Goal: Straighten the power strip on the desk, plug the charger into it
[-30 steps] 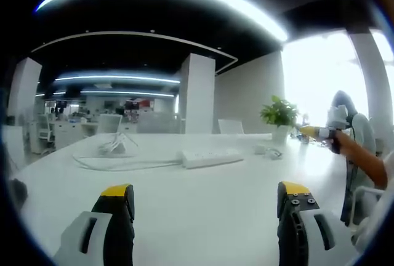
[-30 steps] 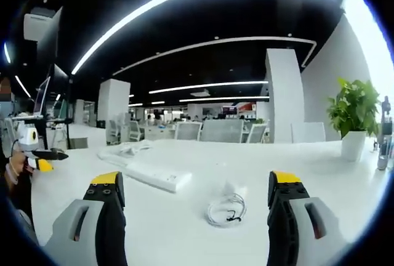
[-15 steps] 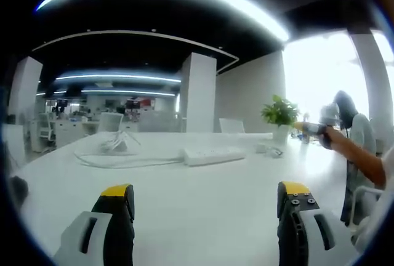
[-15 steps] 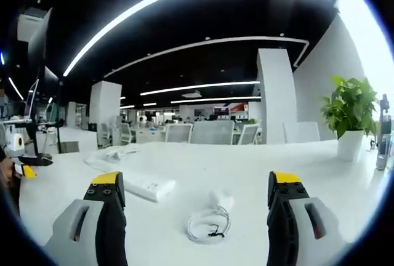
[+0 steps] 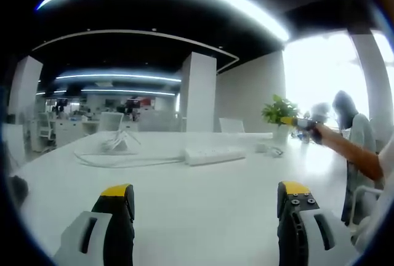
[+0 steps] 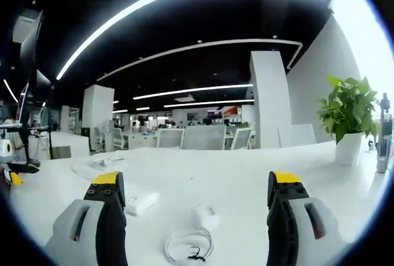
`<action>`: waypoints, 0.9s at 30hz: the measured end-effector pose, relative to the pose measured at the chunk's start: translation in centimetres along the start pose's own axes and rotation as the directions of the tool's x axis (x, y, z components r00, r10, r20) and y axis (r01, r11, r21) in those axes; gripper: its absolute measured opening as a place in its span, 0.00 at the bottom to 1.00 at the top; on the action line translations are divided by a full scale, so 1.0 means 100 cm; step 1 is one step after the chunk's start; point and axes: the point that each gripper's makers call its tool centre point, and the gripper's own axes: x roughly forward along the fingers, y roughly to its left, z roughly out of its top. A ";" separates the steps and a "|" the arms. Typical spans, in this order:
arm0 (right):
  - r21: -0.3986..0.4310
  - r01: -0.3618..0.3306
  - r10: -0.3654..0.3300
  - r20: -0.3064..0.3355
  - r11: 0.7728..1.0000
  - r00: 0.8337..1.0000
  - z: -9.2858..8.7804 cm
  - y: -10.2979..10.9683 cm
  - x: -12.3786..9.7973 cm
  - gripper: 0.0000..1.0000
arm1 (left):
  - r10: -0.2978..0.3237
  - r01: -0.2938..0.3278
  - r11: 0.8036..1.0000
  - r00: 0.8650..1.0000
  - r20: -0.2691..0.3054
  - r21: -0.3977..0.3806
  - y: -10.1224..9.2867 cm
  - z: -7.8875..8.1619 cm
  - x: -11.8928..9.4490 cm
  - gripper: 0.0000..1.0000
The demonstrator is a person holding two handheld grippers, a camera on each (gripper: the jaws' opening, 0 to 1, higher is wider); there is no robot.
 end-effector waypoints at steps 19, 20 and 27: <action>-0.014 -0.004 0.001 -0.178 1.000 0.984 -0.012 -0.021 0.032 0.95 | -0.009 0.009 1.000 1.000 -0.002 0.009 -0.003 0.001 0.003 0.99; 0.021 -0.023 0.026 -0.154 1.000 0.988 -0.006 -0.016 0.041 0.96 | -0.012 0.012 1.000 1.000 0.000 0.010 -0.004 0.001 0.004 0.99; -0.069 -0.035 0.028 -0.098 0.997 0.995 0.013 -0.011 0.075 0.96 | -0.016 0.016 1.000 1.000 -0.001 0.012 -0.006 0.001 0.003 0.99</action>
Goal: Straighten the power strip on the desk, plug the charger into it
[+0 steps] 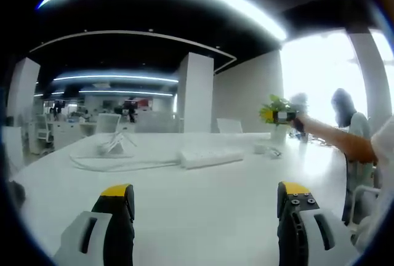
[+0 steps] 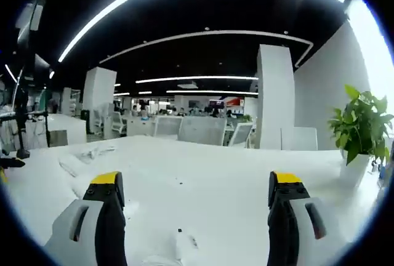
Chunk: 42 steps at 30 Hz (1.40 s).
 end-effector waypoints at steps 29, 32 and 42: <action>-0.014 -0.043 0.042 -0.044 0.999 0.998 -0.029 0.006 0.028 0.90 | 0.023 -0.023 1.000 1.000 0.003 -0.002 0.006 0.000 -0.006 0.99; -0.008 -0.047 0.047 -0.060 0.999 0.997 -0.034 0.004 0.029 0.90 | 0.026 -0.026 1.000 1.000 0.006 -0.002 0.006 0.000 -0.007 0.99; -0.013 -0.066 0.064 -0.083 0.998 0.994 -0.043 0.004 0.030 0.90 | 0.025 -0.025 1.000 1.000 0.005 -0.004 0.005 0.000 -0.007 0.99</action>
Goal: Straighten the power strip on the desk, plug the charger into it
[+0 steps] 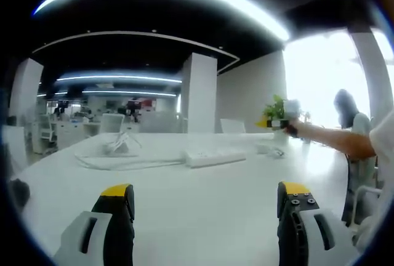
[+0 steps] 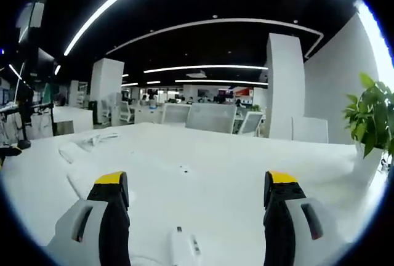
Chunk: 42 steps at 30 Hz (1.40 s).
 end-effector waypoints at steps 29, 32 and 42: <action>-0.022 -0.043 0.040 -0.109 0.999 0.993 -0.036 0.010 -0.001 0.85 | -0.001 0.001 1.000 1.000 0.002 -0.009 0.001 -0.003 -0.002 0.99; -0.028 -0.050 0.046 -0.130 0.998 0.990 -0.042 0.010 0.000 0.85 | -0.002 0.002 1.000 1.000 0.002 -0.010 0.001 -0.003 -0.003 0.99; -0.028 -0.058 0.052 -0.173 0.998 0.984 -0.053 0.014 -0.004 0.84 | -0.005 0.005 1.000 1.000 0.004 -0.009 -0.001 -0.003 -0.002 0.99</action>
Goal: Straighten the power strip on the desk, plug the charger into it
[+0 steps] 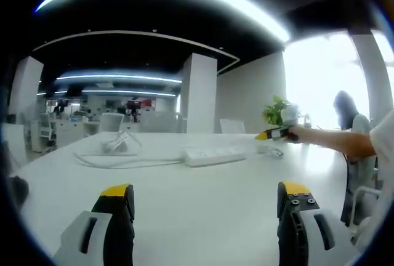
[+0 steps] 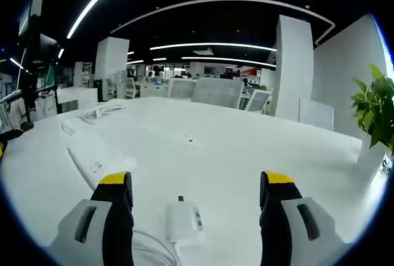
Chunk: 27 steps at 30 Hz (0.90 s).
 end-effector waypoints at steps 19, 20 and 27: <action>0.002 -0.025 0.025 -0.070 1.000 0.997 -0.020 0.001 -0.001 0.81 | -0.009 0.009 1.000 1.000 -0.001 0.001 -0.003 0.001 0.003 0.99; 0.003 -0.026 0.027 -0.073 1.000 0.997 -0.020 0.001 0.000 0.81 | -0.009 0.009 1.000 1.000 0.000 0.002 -0.003 0.001 0.003 0.99; 0.005 -0.033 0.034 -0.090 0.999 0.995 -0.024 0.004 0.001 0.80 | -0.007 0.007 1.000 1.000 -0.001 -0.001 -0.002 0.001 0.004 0.99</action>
